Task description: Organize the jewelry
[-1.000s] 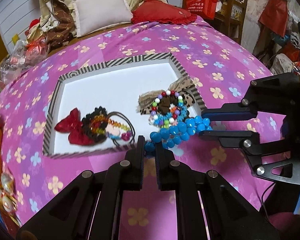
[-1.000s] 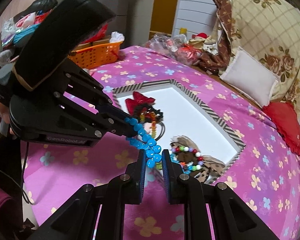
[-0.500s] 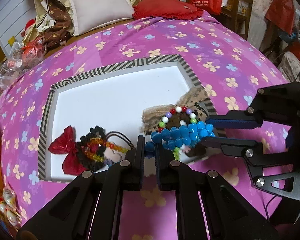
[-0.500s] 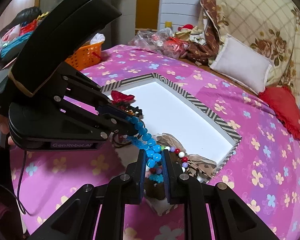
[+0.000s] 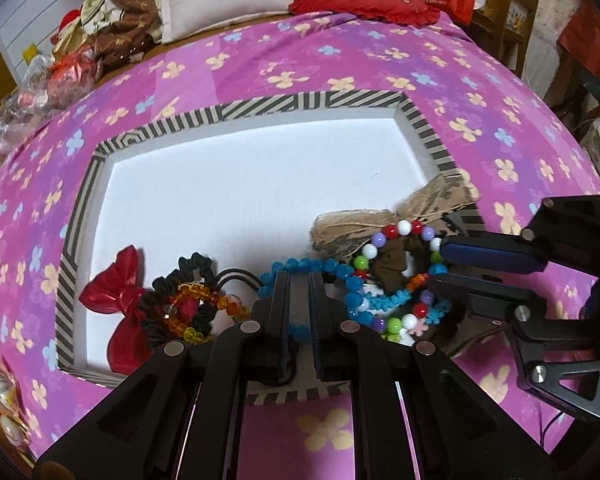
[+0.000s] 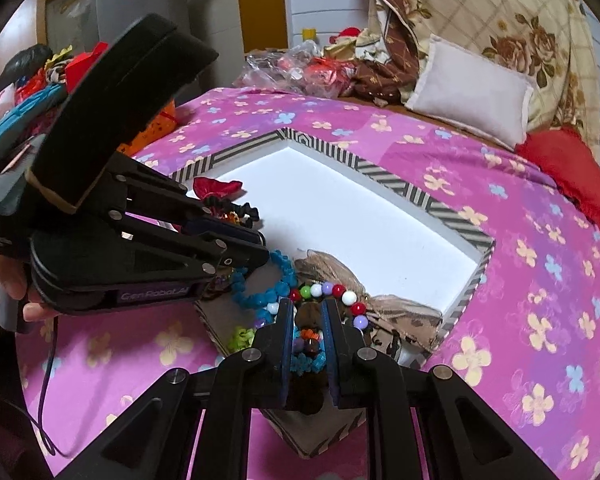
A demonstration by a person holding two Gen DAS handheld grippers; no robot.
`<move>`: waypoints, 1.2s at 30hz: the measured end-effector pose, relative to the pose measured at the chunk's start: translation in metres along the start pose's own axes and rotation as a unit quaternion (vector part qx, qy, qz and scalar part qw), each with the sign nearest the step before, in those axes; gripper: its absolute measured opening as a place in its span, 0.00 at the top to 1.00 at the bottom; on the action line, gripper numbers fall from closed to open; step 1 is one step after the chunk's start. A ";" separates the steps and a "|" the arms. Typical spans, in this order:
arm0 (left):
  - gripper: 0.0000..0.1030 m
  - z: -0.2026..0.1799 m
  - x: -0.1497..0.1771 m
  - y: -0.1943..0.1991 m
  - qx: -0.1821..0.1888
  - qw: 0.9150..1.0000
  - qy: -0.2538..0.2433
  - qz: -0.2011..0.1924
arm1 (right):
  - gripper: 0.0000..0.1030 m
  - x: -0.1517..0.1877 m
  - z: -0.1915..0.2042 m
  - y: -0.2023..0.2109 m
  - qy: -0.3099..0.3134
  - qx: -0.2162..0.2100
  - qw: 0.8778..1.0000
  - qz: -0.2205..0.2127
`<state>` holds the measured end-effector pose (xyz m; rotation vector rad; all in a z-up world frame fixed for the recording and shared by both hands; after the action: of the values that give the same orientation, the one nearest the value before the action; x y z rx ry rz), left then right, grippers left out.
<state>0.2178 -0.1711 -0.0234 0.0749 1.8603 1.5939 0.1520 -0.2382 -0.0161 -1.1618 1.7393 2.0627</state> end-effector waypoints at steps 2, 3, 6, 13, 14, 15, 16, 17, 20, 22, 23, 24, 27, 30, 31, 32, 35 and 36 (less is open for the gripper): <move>0.92 0.001 0.001 -0.003 -0.003 1.000 0.006 0.004 | 0.86 0.002 -0.004 -0.001 -0.016 0.000 1.000 0.005; 0.92 0.002 0.002 -0.005 -0.004 1.000 0.009 0.005 | 0.85 0.004 -0.005 -0.002 -0.021 0.002 1.000 0.007; 0.76 0.005 0.003 -0.006 -0.010 1.000 0.019 0.009 | 0.82 0.006 -0.006 0.000 -0.030 0.003 1.000 0.005; 0.46 0.008 0.007 0.019 -0.020 0.999 0.041 -0.028 | 0.58 0.009 0.004 0.027 -0.036 0.022 0.999 -0.023; 0.46 0.008 0.009 0.025 -0.023 0.998 0.044 -0.034 | 0.58 0.010 0.005 0.030 -0.037 0.023 0.999 -0.024; 0.46 0.008 0.010 0.030 -0.027 0.998 0.047 -0.041 | 0.58 0.010 0.006 0.035 -0.040 0.028 0.998 -0.026; 0.46 0.008 0.012 0.036 -0.035 0.997 0.051 -0.049 | 0.58 0.010 0.008 0.039 -0.043 0.032 0.998 -0.028; 0.45 0.008 0.015 0.041 -0.043 0.996 0.056 -0.056 | 0.58 0.011 0.010 0.045 -0.047 0.034 0.998 -0.032; 0.45 0.005 0.024 0.054 -0.067 0.993 0.064 -0.073 | 0.58 0.014 0.017 0.056 -0.055 0.046 0.997 -0.038; 0.45 0.003 0.030 0.062 -0.080 0.991 0.068 -0.082 | 0.57 0.017 0.023 0.063 -0.060 0.055 0.996 -0.040; 0.45 0.002 0.034 0.066 -0.083 0.990 0.071 -0.086 | 0.57 0.019 0.025 0.065 -0.064 0.057 0.995 -0.041; 0.45 0.002 0.037 0.069 -0.086 0.990 0.075 -0.089 | 0.55 0.020 0.026 0.067 -0.069 0.060 0.995 -0.042; 0.45 0.001 0.049 0.081 -0.097 0.986 0.089 -0.100 | 0.39 0.026 0.031 0.076 -0.093 0.065 0.992 -0.051; 0.45 0.000 0.059 0.090 -0.104 0.983 0.105 -0.108 | 0.38 0.029 0.039 0.083 -0.102 0.073 0.990 -0.059; 0.45 0.001 0.064 0.094 -0.109 0.981 0.112 -0.112 | 0.38 0.029 0.042 0.084 -0.103 0.078 0.990 -0.059; 0.45 0.002 0.068 0.097 -0.114 0.979 0.119 -0.116 | 0.38 0.029 0.045 0.086 -0.107 0.084 0.989 -0.061; 0.45 0.004 0.078 0.105 -0.122 0.975 0.138 -0.122 | 0.36 0.030 0.050 0.089 -0.120 0.088 0.987 -0.062; 0.45 0.003 0.081 0.108 -0.124 0.974 0.141 -0.124 | 0.33 0.031 0.051 0.089 -0.125 0.089 0.986 -0.062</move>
<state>0.1173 -0.1045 0.0366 -0.4985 1.7740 1.7102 0.0554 -0.2272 0.0295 -0.8926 1.6464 1.8479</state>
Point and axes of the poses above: each gripper's, at about its wrist camera, not at the fingertips, and y roughly against the way its jaws point, z to its left, x to its underside, the point moved 1 cm from there along -y, roughly the way its jaws point, and after that the axes turned 6 degrees about y, right-handed, at the moved point
